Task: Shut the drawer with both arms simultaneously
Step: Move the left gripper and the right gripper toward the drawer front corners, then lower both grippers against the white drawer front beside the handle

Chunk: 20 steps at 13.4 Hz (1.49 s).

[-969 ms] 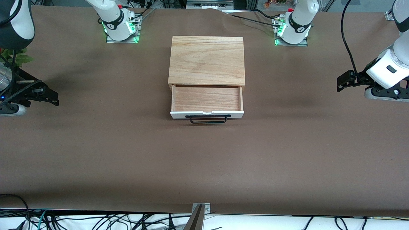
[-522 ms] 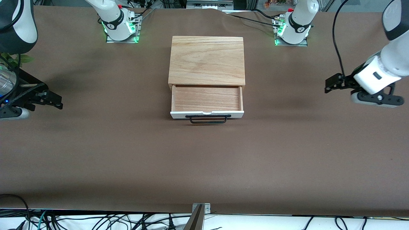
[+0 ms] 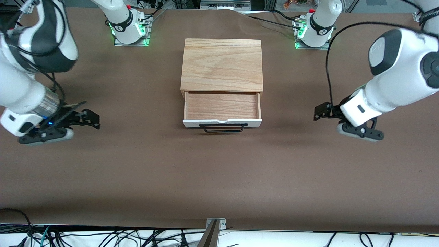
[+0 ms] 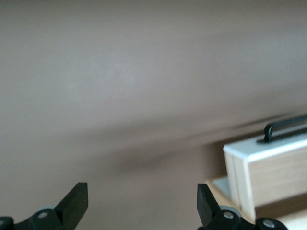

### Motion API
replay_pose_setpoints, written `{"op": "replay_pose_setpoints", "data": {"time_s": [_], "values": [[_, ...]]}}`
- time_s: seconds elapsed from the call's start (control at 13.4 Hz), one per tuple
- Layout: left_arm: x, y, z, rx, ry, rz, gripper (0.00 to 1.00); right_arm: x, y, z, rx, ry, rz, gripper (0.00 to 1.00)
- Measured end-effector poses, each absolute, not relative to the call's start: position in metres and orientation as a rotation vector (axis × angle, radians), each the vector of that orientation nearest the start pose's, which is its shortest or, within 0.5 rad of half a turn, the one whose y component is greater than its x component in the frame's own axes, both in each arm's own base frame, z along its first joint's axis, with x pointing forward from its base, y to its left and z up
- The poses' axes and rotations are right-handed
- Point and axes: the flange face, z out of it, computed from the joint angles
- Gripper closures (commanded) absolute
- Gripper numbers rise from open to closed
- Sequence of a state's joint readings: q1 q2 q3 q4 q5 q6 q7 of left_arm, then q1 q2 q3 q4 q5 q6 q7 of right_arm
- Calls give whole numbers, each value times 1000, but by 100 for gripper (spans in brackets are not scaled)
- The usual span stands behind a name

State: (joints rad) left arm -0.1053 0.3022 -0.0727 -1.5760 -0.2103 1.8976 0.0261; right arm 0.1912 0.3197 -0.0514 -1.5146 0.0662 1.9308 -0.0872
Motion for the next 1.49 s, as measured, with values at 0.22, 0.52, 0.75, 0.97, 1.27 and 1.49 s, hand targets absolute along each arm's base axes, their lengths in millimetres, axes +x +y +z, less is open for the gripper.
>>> {"op": "replay_pose_setpoints", "data": {"time_s": [0.22,0.52,0.75,0.97,1.27,1.49], "values": [[665,-139,432,-3460,135,-94,0,669,147,450,-2964,-320,-144,0],[680,-176,388,-3503,107,-212,0,676,203,390,-2905,-355,-153,0],[677,-225,349,-3497,171,-233,0,667,252,360,-2853,-379,-130,0],[672,-243,324,-3494,198,-184,0,664,264,350,-2824,-362,-103,0],[657,-263,305,-3519,221,-31,0,654,291,340,-2747,-343,-51,0],[643,-266,298,-3508,238,203,0,647,307,329,-2736,-365,-24,0]]}}
